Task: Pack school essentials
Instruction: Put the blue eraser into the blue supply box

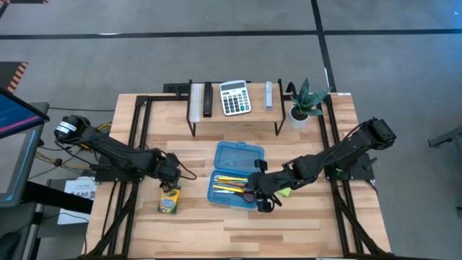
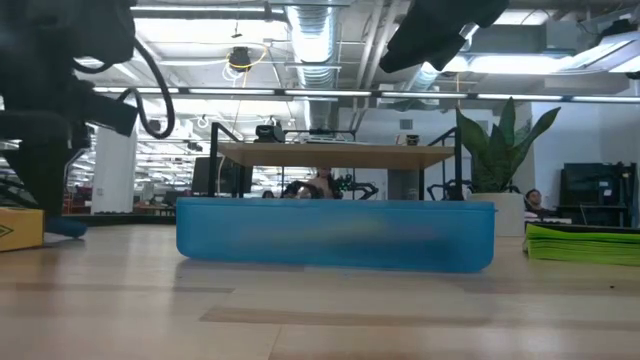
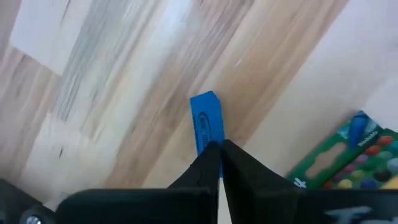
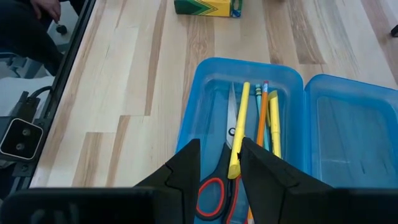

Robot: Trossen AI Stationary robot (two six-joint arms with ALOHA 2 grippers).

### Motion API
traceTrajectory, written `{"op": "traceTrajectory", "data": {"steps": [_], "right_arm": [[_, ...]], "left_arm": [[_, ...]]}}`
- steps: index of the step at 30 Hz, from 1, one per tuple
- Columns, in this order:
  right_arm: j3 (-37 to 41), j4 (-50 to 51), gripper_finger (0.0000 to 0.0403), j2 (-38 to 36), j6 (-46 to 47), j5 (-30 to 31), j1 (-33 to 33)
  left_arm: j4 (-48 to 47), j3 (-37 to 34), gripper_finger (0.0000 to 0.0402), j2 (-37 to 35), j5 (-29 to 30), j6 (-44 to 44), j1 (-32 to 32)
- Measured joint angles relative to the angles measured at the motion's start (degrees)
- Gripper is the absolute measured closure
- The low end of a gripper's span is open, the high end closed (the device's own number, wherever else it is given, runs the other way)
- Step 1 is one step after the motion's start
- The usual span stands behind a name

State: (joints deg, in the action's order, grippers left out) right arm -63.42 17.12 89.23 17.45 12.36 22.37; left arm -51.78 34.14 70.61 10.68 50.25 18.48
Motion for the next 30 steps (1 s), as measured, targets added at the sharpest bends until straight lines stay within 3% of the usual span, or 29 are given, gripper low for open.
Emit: {"op": "traceTrajectory", "data": {"steps": [11,17,21,30], "right_arm": [[0.0,0.0,0.0272,0.0,-0.1,0.0,0.0],[0.0,0.0,0.0272,0.0,-0.4,0.0,0.0],[0.0,0.0,0.0272,0.0,-0.9,0.0,0.0],[0.0,-0.3,0.0272,0.0,-1.0,0.0,0.0]], "left_arm": [[-0.4,1.6,0.0401,-0.1,0.4,-3.4,0.0],[-0.3,1.6,0.0392,-0.1,-0.9,-16.7,0.0],[-0.2,1.6,0.0356,-0.1,-1.1,-22.6,-1.5],[0.3,1.7,0.0237,-0.1,-2.4,-18.0,-6.1]]}}
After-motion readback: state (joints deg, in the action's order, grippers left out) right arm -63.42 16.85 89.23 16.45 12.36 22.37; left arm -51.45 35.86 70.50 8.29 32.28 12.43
